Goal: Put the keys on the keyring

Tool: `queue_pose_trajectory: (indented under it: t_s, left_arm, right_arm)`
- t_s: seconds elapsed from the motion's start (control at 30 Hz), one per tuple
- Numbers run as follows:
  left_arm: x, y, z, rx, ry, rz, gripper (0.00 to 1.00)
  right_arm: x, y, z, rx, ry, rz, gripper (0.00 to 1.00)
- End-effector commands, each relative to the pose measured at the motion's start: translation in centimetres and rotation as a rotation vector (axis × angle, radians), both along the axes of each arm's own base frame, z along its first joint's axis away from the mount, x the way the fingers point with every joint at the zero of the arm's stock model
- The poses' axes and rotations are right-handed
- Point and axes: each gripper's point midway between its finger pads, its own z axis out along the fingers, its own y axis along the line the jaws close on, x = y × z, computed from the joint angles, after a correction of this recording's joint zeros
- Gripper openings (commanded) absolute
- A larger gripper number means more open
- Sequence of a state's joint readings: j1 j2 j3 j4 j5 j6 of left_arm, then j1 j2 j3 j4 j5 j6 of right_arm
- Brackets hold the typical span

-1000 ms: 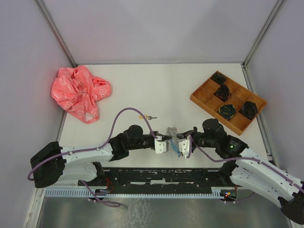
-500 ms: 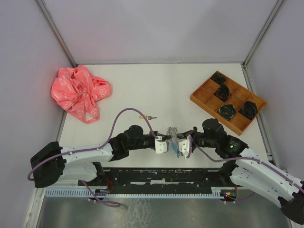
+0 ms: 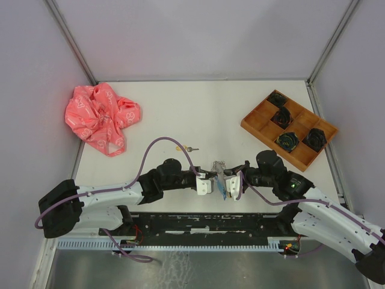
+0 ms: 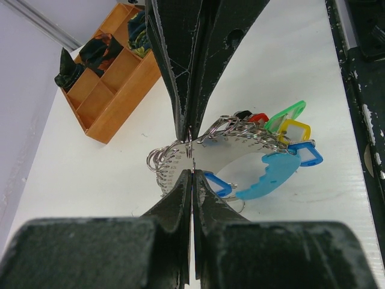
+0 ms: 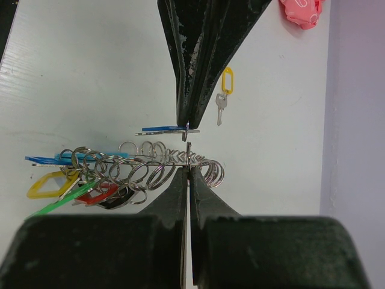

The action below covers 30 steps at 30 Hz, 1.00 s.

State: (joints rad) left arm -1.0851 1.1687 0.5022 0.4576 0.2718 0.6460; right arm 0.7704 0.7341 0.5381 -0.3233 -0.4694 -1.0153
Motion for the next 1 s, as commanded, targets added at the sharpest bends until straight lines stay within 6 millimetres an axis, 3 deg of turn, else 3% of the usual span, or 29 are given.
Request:
queue_pose_trajectory:
  t_s: [0.0, 0.97]
  left_arm:
    - [-0.35, -0.98, 2.62, -0.064, -0.062, -0.042, 0.03]
    - [0.27, -0.64, 2.61, -0.056, -0.083, -0.004, 0.03]
  right_arm:
    - [0.25, 0.78, 1.90, 0.055, -0.031, 0.009, 0.01]
    - [0.13, 0.79, 1.92, 0.052, -0.018, 0.011, 0.01]
